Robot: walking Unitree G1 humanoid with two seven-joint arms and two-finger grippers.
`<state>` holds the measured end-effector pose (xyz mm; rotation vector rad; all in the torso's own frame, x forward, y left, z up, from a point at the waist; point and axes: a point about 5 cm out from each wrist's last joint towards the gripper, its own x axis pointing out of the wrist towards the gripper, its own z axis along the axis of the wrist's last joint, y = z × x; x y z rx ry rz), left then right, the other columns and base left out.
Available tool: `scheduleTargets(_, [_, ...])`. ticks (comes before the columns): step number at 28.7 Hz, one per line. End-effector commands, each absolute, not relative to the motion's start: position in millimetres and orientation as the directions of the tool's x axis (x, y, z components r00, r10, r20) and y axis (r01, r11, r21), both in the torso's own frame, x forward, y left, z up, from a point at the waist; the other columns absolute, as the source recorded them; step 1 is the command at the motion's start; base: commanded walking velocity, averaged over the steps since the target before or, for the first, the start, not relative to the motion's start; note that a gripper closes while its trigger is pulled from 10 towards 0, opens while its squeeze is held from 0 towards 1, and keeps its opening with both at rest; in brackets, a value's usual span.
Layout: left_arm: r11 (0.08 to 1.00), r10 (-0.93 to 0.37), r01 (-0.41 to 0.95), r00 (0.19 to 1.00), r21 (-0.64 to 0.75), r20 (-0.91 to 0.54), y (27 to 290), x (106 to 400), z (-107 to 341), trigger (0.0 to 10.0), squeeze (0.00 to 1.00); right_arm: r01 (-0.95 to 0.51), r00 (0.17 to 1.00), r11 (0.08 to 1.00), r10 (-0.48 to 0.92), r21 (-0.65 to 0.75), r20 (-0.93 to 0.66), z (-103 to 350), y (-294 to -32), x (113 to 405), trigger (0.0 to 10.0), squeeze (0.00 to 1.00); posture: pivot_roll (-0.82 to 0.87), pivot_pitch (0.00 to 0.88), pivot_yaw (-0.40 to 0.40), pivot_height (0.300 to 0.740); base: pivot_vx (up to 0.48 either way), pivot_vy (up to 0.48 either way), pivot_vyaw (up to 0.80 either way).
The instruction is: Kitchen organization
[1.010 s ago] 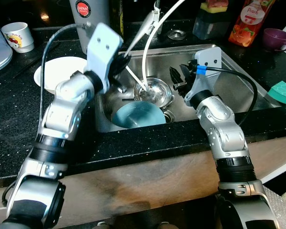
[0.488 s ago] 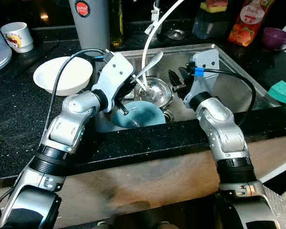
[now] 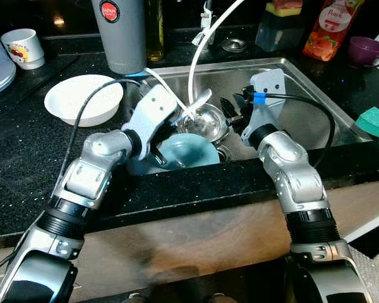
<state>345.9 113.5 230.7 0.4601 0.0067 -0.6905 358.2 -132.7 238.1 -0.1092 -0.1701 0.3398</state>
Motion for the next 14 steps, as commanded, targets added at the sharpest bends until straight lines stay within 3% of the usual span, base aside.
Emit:
scheduleTargets(1, [0.672,-0.603,0.612,0.779,0.417,-0.172,114.2,344.7,228.1,2.6,0.0,-0.316,0.933,0.938,0.334,-0.141,0.131,235.1,-134.8,357.5,10.0,0.0,0.02,0.097,-0.01,0.74,0.0,0.0,0.0])
scheduleTargets(2, [0.671,-0.6,0.61,0.781,0.421,-0.175,114.3,345.0,227.7,3.9,0.0,-0.316,0.934,0.938,0.334,-0.14,0.13,235.0,-134.8,357.6,10.0,0.0,0.02,0.097,-0.01,0.74,0.0,0.0,0.0])
scheduleTargets(3, [0.668,-0.598,0.611,0.781,0.426,-0.181,114.4,345.1,226.9,10.0,0.0,-0.316,0.934,0.938,0.334,-0.141,0.129,235.0,-134.7,357.5,10.0,0.0,0.02,0.097,-0.01,0.74,0.0,0.0,0.0])
scheduleTargets(8, [0.661,-0.605,0.63,0.769,0.408,-0.206,113.3,343.3,224.4,10.0,0.0,-0.32,0.933,0.937,0.338,-0.141,0.125,234.7,-134.5,357.5,10.0,0.0,0.02,0.098,-0.01,0.74,0.0,0.0,0.0])
scheduleTargets(9, [0.661,-0.607,0.632,0.767,0.405,-0.208,113.1,342.7,224.2,10.0,0.69,-0.321,0.933,0.937,0.338,-0.141,0.124,234.7,-134.4,357.5,10.0,0.0,0.02,0.098,-0.011,0.74,0.0,0.0,0.0])
scheduleTargets(10, [0.66,-0.608,0.634,0.766,0.403,-0.208,113.0,342.4,224.1,10.0,0.69,-0.322,0.933,0.936,0.339,-0.141,0.124,234.7,-134.4,357.5,10.0,0.0,0.02,0.098,-0.011,0.74,0.0,0.0,0.0])
scheduleTargets(11, [0.66,-0.608,0.634,0.766,0.403,-0.21,112.9,342.0,223.8,10.0,1.0,-0.322,0.932,0.936,0.34,-0.142,0.123,234.6,-134.4,357.5,10.0,0.0,0.02,0.098,-0.011,0.74,0.0,0.0,0.0])
scheduleTargets(14, [0.663,-0.598,0.625,0.773,0.413,-0.211,113.7,342.4,223.5,10.0,1.0,-0.325,0.932,0.935,0.342,-0.142,0.122,234.5,-134.2,357.5,10.0,0.0,0.02,0.098,-0.012,0.74,0.0,0.0,0.0])
